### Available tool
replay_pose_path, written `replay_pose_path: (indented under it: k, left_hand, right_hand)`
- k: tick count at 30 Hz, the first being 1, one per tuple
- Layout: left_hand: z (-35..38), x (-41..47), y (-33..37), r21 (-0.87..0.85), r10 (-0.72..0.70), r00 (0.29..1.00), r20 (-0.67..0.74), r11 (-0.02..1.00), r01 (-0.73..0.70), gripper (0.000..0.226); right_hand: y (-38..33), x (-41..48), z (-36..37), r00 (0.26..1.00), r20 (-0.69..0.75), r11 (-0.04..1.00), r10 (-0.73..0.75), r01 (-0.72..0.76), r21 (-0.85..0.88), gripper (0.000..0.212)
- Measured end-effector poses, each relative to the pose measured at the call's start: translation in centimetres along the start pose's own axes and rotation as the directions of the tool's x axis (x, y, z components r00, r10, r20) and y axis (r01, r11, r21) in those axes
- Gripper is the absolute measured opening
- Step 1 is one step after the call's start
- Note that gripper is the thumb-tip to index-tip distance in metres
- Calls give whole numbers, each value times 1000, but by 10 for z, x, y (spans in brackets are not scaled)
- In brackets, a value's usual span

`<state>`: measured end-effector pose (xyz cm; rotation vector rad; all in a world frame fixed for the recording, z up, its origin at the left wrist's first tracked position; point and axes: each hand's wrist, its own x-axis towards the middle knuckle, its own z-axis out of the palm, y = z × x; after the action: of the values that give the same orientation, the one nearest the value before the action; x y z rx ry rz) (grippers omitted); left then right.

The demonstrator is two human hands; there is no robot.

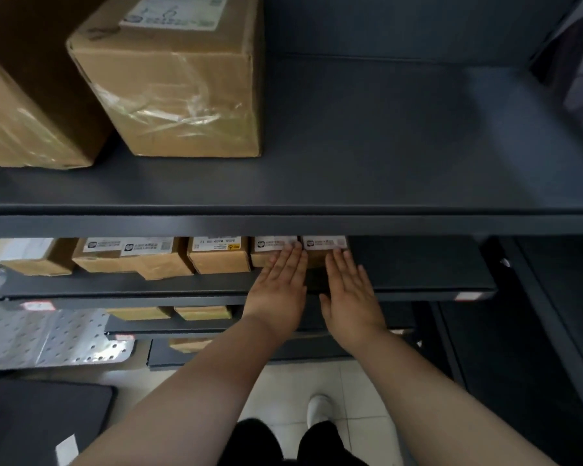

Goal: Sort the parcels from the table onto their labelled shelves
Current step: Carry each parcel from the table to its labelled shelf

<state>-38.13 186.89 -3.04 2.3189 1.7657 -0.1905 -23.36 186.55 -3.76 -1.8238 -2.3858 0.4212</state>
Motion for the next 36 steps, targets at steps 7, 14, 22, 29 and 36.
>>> replay_pose_path:
  k: [7,14,22,29,36]
  left_hand:
    - [11,-32,4,43,294,954,63,954,-296,58]
    - [9,-64,38,122,546,836,57,827,-549,57]
    - [8,-156,148,180,888,456,54,440,-880,58]
    - [30,-298,251,200,992,79,101,58,-978,58]
    - [80,-517,318,103,955,-267,128,-281,-954,60]
  right_hand:
    - [-32,-68,15,963,-60,964,264,-261,55,64]
    - [-55,-169,18,790,-223,819,571,-568,82,62]
    - [-74,-330,-1,408,-281,468,869,-861,200,64]
    - [-127,-511,11,-14,-316,90,949,-946,312,64]
    - [-244,-716,47,-421,-264,-303,868,-870,389,65]
